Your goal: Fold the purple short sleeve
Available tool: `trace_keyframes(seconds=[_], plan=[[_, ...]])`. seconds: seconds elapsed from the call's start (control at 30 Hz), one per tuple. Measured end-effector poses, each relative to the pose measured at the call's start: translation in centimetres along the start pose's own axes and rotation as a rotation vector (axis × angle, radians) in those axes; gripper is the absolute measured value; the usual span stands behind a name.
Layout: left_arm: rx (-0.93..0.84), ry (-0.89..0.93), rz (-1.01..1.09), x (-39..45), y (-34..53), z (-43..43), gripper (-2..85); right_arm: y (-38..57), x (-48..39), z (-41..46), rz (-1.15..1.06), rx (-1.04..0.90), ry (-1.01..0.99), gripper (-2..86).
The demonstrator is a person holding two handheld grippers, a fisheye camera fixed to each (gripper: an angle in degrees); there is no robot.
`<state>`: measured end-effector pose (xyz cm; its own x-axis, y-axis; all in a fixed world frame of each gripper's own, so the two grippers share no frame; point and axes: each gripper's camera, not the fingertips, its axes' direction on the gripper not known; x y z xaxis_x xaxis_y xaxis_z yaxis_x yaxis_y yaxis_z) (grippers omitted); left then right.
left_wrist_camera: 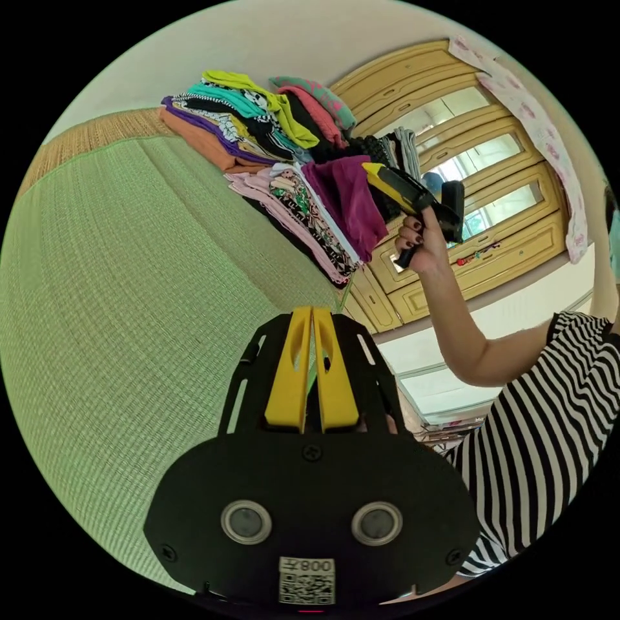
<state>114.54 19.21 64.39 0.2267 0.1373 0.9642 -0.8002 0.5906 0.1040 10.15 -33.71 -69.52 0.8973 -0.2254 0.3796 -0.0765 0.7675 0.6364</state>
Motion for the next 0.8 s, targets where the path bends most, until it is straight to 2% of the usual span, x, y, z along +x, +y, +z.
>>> trace_keyframes(seconds=[0.2,0.43,0.67,0.8], plan=[[0.128,0.063,-0.069,-3.0,6.4,-3.8,0.1,3.4,-6.0,-0.7,-0.075,-0.105,-0.269,0.4],[0.276,0.087,-0.189,-6.9,17.0,-8.1,0.1,7.6,-10.5,-1.2,-0.099,-0.213,-0.468,0.4],[0.313,0.129,-0.28,-10.5,25.3,-8.3,0.1,11.0,-12.8,-2.2,-0.127,-0.349,-0.587,0.4],[0.287,0.167,-0.319,-12.9,27.9,-6.5,0.2,12.8,-11.3,-3.2,-0.072,-0.372,-0.678,0.4]])
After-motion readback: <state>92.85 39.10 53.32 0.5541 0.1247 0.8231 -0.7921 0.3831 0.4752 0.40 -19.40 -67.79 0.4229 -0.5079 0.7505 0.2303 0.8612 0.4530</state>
